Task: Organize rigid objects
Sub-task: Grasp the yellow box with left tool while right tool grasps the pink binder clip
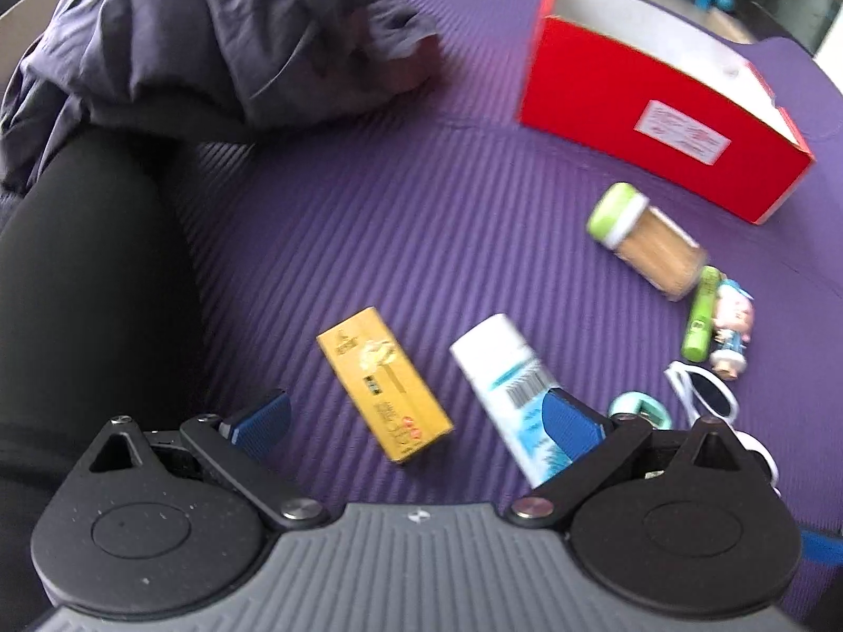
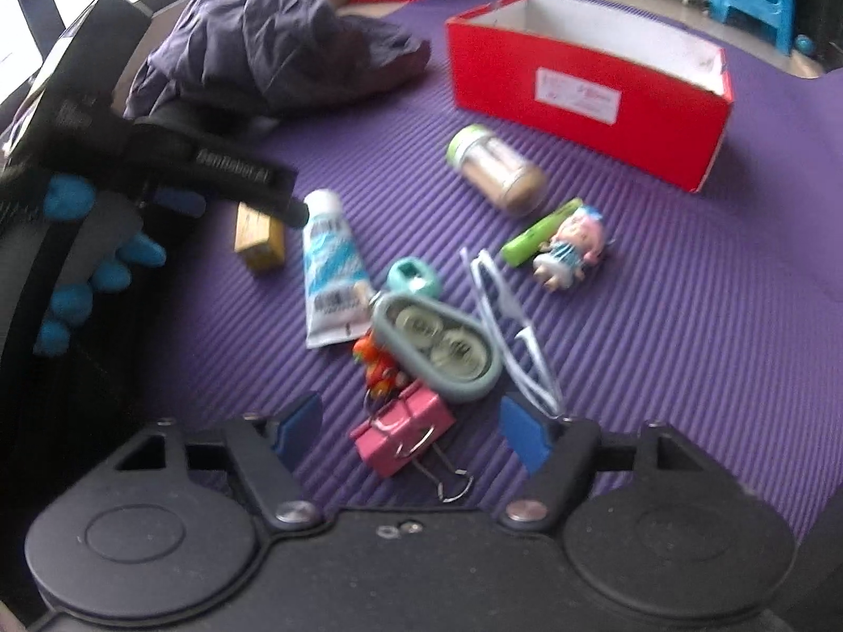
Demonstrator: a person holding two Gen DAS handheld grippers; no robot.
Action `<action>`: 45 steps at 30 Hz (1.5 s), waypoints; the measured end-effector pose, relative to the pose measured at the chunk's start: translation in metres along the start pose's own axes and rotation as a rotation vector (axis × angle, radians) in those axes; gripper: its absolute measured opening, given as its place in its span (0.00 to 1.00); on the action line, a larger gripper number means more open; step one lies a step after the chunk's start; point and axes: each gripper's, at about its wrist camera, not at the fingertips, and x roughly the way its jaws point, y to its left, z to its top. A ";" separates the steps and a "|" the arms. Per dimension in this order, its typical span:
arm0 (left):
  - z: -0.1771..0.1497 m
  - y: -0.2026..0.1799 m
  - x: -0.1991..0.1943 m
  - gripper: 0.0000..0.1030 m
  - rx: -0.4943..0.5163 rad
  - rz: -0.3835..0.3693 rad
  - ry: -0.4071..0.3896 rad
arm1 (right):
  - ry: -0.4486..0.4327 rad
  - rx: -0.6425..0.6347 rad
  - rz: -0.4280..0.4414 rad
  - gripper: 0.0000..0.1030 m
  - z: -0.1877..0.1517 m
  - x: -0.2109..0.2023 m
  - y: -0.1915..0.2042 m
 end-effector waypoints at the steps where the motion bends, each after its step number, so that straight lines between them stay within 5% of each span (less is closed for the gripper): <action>1: 0.001 0.001 0.001 0.99 -0.008 0.007 -0.002 | 0.010 -0.008 0.005 0.70 -0.001 0.003 0.001; 6: 0.002 -0.001 0.007 0.97 0.001 0.045 0.002 | 0.048 -0.041 0.023 0.63 -0.001 0.017 0.006; 13: 0.006 0.008 0.033 0.71 -0.077 0.067 0.101 | 0.087 -0.075 0.022 0.55 -0.002 0.030 0.010; 29: 0.003 0.010 0.042 0.60 -0.085 0.071 0.112 | 0.107 -0.203 -0.024 0.52 0.000 0.053 0.017; 37: 0.001 0.009 0.037 0.34 -0.075 0.067 0.086 | 0.097 -0.209 -0.011 0.50 -0.005 0.049 0.015; 41: -0.001 0.009 0.035 0.32 -0.077 0.068 0.078 | 0.097 -0.196 0.016 0.23 -0.007 0.044 0.014; 45: -0.001 0.009 0.031 0.31 -0.079 0.066 0.070 | 0.094 -0.180 0.020 0.19 -0.007 0.040 0.013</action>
